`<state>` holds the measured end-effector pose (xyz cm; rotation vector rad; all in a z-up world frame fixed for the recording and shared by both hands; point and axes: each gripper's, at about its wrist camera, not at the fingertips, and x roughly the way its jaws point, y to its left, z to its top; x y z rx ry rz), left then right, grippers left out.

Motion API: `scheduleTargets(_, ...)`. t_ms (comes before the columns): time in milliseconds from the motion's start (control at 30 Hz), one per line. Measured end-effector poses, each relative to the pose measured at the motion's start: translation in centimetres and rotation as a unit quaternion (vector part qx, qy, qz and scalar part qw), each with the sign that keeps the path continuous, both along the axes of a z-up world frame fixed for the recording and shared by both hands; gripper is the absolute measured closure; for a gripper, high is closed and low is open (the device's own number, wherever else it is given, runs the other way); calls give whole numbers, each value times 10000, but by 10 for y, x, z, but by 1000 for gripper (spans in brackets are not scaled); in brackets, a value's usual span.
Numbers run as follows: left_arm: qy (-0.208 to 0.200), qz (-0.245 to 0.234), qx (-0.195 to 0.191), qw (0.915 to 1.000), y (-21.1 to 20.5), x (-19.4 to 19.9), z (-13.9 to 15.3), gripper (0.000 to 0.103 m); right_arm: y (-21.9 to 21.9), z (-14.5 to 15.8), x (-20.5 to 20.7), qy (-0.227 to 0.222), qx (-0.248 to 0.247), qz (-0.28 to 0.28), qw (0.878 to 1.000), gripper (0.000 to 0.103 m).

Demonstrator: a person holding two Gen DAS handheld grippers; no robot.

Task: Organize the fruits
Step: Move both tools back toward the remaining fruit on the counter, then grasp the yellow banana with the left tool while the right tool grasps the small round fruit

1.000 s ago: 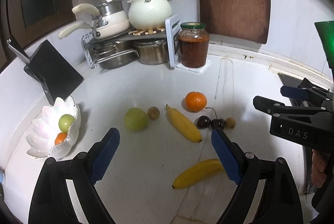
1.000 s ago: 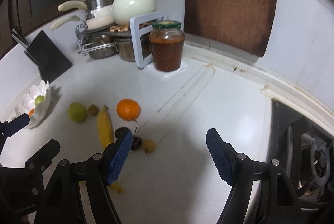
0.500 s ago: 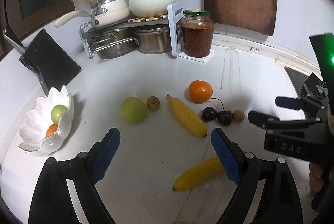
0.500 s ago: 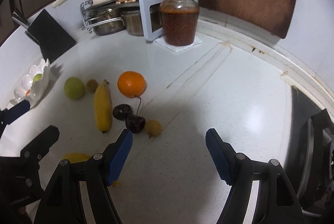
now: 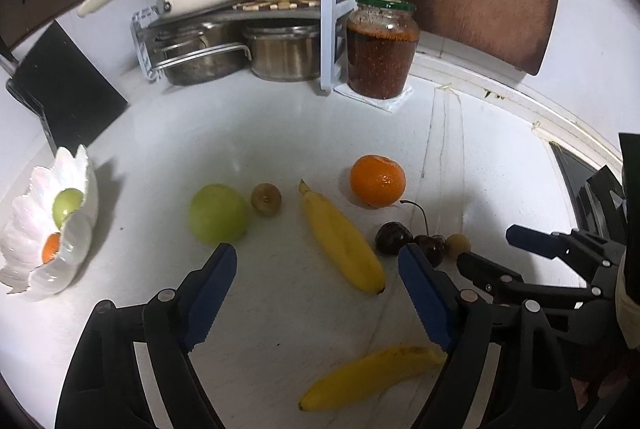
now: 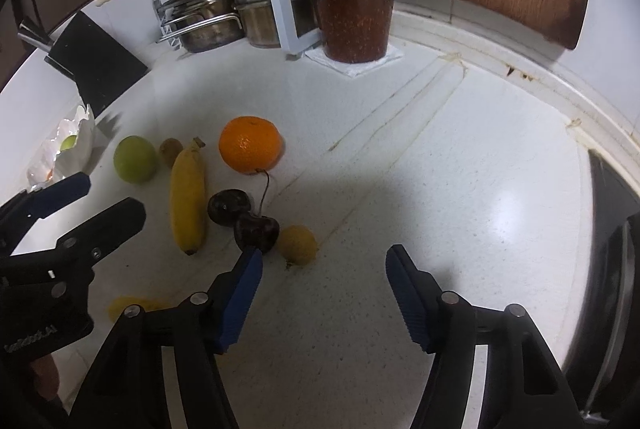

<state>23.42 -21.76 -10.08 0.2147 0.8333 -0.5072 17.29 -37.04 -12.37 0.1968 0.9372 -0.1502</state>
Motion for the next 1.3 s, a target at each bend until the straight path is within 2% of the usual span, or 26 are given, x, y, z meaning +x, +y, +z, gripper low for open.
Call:
scheduleTargets(467,320,36,-25,9995,-18,21,-14,23,-6,-5,8,-68,150,-13,9999,48)
scheduleTargets(800,405,103,-12,9991,-23,31,-21,30,-6,-7,14,-130,296,42,9995,54)
scheduleTargets(1100,614,137,56,9980,-19,36,-29,44,-10,-9,21,-188,504,-43,9985,56)
scheduleTargets(1300,597,63,88,9982,-19,34,-29,45,-8,-10,23,-216,501,-3,9985,60)
